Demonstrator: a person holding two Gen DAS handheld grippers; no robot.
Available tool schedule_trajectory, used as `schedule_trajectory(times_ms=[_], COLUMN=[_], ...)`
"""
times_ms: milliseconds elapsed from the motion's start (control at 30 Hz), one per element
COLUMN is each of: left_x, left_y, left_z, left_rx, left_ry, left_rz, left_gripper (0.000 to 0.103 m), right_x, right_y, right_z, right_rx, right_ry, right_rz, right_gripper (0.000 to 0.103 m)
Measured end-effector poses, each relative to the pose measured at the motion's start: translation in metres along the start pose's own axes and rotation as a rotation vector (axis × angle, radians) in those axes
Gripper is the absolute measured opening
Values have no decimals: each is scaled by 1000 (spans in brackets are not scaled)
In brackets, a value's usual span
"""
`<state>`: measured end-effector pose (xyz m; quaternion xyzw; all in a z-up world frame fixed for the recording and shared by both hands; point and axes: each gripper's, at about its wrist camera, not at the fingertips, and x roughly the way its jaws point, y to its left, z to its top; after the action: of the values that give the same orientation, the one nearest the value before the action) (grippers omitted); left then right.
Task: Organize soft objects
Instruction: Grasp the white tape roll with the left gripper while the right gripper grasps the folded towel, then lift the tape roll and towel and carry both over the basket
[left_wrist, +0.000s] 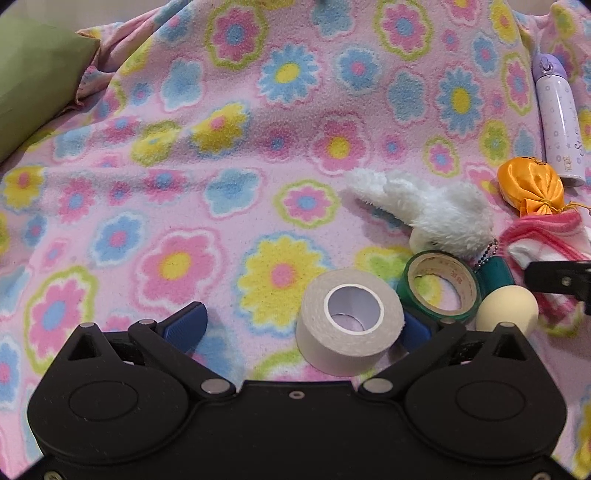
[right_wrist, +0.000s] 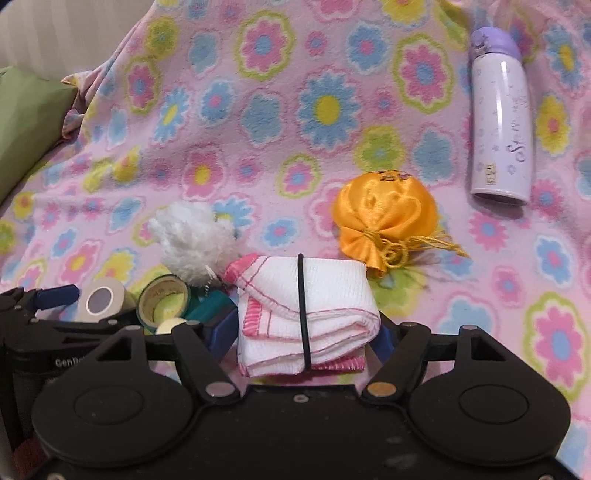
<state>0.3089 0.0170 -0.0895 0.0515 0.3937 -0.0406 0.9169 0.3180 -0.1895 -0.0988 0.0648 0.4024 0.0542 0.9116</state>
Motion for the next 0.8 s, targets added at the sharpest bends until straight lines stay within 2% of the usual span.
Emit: schedule_trajectory(times_ms=[233,333,500,633,800], left_x=[-5,-11,-19,-23,-34], left_y=[-1,-4,-18,-25,-20], left_z=[-1,-2,-2,-4,-4], left_rx=[4,27,99,140,118], left_ry=[-12,-18,-27,-30,-26], left_rz=[-8,-23,-56,-36,-59], left_gripper=[95,83,51,48,48], right_x=[-22,-29,-38,-45,-61], right_y=[-17,-23,-26,-26,-26], right_z=[-14,-19,-28,-31,-32], right_rx=[22,38,54,60,60], right_ry=[-16,-12,-5,-7,-30], right_rz=[-32,-28,-26,-28,-23], right_gripper=[72,72,72,72,72])
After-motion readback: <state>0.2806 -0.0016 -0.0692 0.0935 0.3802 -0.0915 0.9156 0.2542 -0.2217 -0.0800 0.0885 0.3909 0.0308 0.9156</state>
